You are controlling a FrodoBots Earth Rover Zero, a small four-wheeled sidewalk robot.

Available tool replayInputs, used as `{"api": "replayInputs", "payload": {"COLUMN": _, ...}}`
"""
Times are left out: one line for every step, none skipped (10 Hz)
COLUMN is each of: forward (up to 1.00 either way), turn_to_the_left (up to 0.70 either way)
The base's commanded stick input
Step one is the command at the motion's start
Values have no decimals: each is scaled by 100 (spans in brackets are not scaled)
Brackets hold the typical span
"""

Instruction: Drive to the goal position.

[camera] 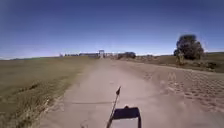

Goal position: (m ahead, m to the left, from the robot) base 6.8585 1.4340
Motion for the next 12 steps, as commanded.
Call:
{"api": "replayInputs", "payload": {"forward": 100, "turn_to_the_left": 0}}
{"api": "replayInputs", "payload": {"forward": 100, "turn_to_the_left": 0}}
{"api": "replayInputs", "payload": {"forward": 100, "turn_to_the_left": 0}}
{"api": "replayInputs", "payload": {"forward": 100, "turn_to_the_left": 0}}
{"api": "replayInputs", "payload": {"forward": 100, "turn_to_the_left": 0}}
{"api": "replayInputs", "payload": {"forward": 100, "turn_to_the_left": 0}}
{"api": "replayInputs", "payload": {"forward": 100, "turn_to_the_left": 0}}
{"api": "replayInputs", "payload": {"forward": 100, "turn_to_the_left": 0}}
{"api": "replayInputs", "payload": {"forward": 100, "turn_to_the_left": 0}}
{"api": "replayInputs", "payload": {"forward": 100, "turn_to_the_left": 0}}
{"api": "replayInputs", "payload": {"forward": 100, "turn_to_the_left": 0}}
{"api": "replayInputs", "payload": {"forward": 100, "turn_to_the_left": 0}}
